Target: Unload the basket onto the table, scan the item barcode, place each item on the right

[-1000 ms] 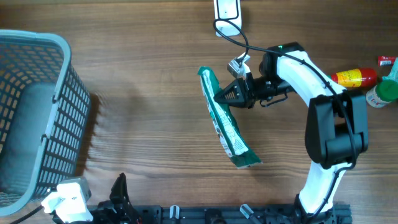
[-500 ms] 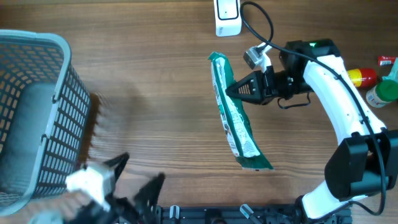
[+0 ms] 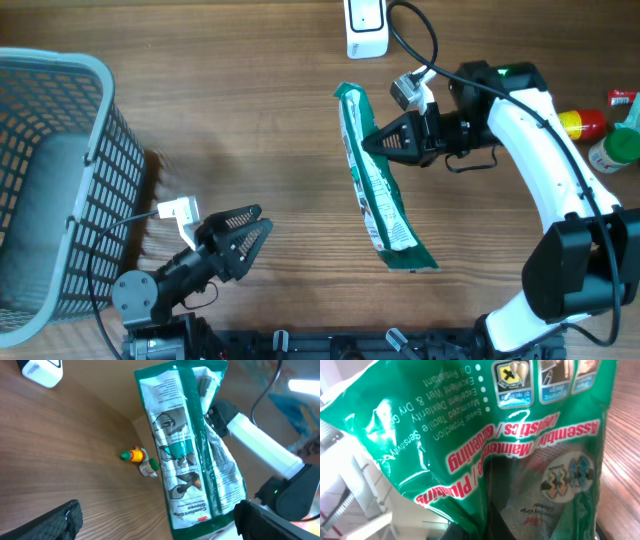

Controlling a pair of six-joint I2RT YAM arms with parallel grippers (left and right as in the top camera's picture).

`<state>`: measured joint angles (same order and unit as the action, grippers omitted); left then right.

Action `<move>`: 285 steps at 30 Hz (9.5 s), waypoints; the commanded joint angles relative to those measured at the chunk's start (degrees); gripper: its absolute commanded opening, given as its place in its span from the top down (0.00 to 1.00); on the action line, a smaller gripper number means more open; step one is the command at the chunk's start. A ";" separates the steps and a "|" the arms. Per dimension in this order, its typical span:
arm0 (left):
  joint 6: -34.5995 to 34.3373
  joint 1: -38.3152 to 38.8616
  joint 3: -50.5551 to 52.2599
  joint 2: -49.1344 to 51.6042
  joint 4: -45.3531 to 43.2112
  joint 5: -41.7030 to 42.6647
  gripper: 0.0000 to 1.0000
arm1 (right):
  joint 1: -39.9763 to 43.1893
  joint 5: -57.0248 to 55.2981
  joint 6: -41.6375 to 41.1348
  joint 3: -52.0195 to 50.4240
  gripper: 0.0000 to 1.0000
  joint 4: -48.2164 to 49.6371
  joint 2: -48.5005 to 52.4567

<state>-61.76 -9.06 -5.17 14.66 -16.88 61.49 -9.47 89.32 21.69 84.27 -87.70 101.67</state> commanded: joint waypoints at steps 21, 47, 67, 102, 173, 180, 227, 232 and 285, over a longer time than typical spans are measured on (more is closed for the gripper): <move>-4.35 25.27 0.68 -0.31 -4.13 -38.66 0.00 | -22.45 3.67 -65.26 0.79 0.96 63.93 -1.07; -4.55 25.57 0.68 -0.26 -10.62 -29.97 0.96 | -21.16 3.32 -66.90 0.79 0.68 85.13 -0.83; 0.09 25.57 0.68 -0.24 -12.31 -29.38 0.96 | 2.73 -23.26 -20.26 0.48 0.00 39.36 -6.97; 1.33 25.57 0.68 -0.24 -15.43 -34.32 0.96 | -18.27 -23.50 6.62 0.46 0.37 18.95 -7.39; 1.53 25.57 0.68 -0.24 28.76 -45.70 0.00 | -13.07 -131.84 15.89 0.42 0.95 89.07 20.81; 1.53 25.57 0.68 -0.24 28.74 -46.21 0.00 | -13.38 -133.39 25.49 0.42 0.96 99.73 27.15; 1.31 25.57 0.68 -0.24 28.72 -46.58 0.00 | 45.46 -128.21 -8.79 0.52 0.84 78.95 18.29; 1.31 25.57 0.68 -0.24 28.74 -46.58 0.00 | 45.46 -128.15 -16.46 0.55 0.26 74.88 18.03; 1.36 25.57 0.68 -0.13 30.86 -46.58 0.00 | 21.79 -63.52 -34.07 -16.31 0.00 29.44 -71.84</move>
<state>-60.71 16.14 -4.56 14.72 13.72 15.66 16.08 24.49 -10.81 75.75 -64.86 33.32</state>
